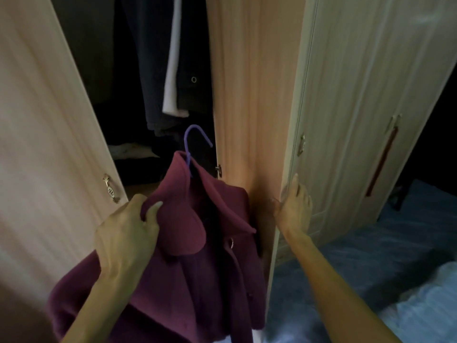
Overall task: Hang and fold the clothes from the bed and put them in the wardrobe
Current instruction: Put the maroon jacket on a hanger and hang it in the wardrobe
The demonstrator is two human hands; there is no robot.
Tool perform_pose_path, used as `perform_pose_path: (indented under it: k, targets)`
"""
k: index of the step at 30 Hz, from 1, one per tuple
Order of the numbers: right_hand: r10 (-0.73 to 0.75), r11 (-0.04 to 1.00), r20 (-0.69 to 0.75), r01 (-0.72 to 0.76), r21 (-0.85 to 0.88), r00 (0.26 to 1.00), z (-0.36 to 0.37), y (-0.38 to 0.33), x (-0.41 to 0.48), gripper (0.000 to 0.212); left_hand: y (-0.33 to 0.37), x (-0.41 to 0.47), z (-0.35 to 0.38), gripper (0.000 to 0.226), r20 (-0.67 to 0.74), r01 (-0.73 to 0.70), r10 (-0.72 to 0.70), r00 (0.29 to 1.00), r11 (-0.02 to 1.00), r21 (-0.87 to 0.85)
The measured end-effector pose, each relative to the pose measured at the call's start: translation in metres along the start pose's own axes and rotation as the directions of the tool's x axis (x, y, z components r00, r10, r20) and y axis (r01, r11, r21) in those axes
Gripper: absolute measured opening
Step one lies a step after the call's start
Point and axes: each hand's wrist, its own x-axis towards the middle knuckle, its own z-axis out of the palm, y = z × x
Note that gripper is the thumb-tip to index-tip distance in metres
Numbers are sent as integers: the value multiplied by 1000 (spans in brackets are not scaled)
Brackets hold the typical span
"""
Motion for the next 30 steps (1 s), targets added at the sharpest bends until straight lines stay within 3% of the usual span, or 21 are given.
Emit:
perform_pose_path:
  k: [5,9,15,22,30]
  targets:
    - [-28,1000,-45,29,5,999,-8,10,-5,95,12,4,0,17,-26,-9,10,1000,1000,8]
    - [-193,981,-106,195,11,975,-14,-17,-24,88,13,5,0,18,-7,-32,33,999,999,16]
    - [-453,847,-132,472,244,882,-13,-91,-39,65,-5,11,-10,18,-22,-20,21,1000,999,28]
    - [-467,727,15,375,575,884,17,-178,-24,58,-64,28,-43,19,-116,33,-28,993,999,41]
    - [-503,689,143,296,662,852,56,-288,-11,44,-129,42,-79,18,-221,103,-97,970,995,16]
